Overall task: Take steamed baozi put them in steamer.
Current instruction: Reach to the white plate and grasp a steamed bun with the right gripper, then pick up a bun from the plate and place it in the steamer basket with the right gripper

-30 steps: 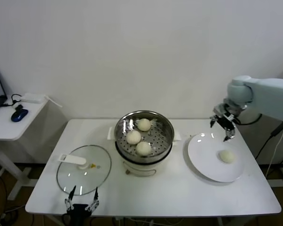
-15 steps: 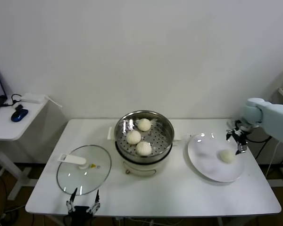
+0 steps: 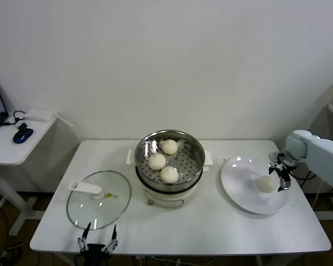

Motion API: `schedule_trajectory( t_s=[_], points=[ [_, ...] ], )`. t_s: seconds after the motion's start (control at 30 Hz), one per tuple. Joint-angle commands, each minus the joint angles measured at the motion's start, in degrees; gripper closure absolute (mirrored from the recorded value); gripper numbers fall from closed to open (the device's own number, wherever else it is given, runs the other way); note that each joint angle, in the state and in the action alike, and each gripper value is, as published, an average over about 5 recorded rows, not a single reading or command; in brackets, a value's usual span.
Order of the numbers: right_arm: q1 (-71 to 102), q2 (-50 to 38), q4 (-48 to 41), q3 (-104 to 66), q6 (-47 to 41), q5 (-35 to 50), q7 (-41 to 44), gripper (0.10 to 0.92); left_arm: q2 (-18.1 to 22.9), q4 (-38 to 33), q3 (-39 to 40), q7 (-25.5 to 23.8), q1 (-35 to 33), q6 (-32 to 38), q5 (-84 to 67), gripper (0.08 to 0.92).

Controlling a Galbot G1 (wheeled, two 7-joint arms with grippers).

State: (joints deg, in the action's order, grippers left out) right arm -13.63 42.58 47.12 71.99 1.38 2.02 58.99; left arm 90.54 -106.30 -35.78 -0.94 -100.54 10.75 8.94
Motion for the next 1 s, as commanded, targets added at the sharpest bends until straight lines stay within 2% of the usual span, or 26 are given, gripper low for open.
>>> schedule_trajectory(
  t_s=[0.03,0.17,0.47,0.63,0.8,1.0],
  points=[
    [4.9,1.3,-3.9,-6.2,1.1,-1.7,-1.9,0.203,0.2,0.1,0.1,0.1,0.1,0.1,0.0,0.177],
    [5.0,1.5,-3.8,-6.4,1.0,-1.6,-2.1,0.216,0.2,0.0,0.2,0.1,0.1,0.1,0.0,0.177],
    [4.5,1.0,-2.2,-6.2,0.4,-1.5,-1.2,0.307,0.3,-0.1,0.1,0.1,0.3,0.0,-0.1,0.177],
    [0.2,0.1,0.1,-2.9,-0.4,0.7,-1.0,0.405,0.4,-0.2,0.3,0.0,0.4,-0.1,0.0,0.177],
    [-8.4,-1.7,6.0,5.2,-4.4,6.3,-0.8,0.437,0.4,-0.3,0.5,0.0,0.4,-0.1,0.1,0.177],
    [-28.0,-1.9,17.9,21.5,-12.5,22.4,-2.3,0.440,0.2,-0.4,0.3,0.0,0.6,-0.4,-0.1,0.177]
  ],
)
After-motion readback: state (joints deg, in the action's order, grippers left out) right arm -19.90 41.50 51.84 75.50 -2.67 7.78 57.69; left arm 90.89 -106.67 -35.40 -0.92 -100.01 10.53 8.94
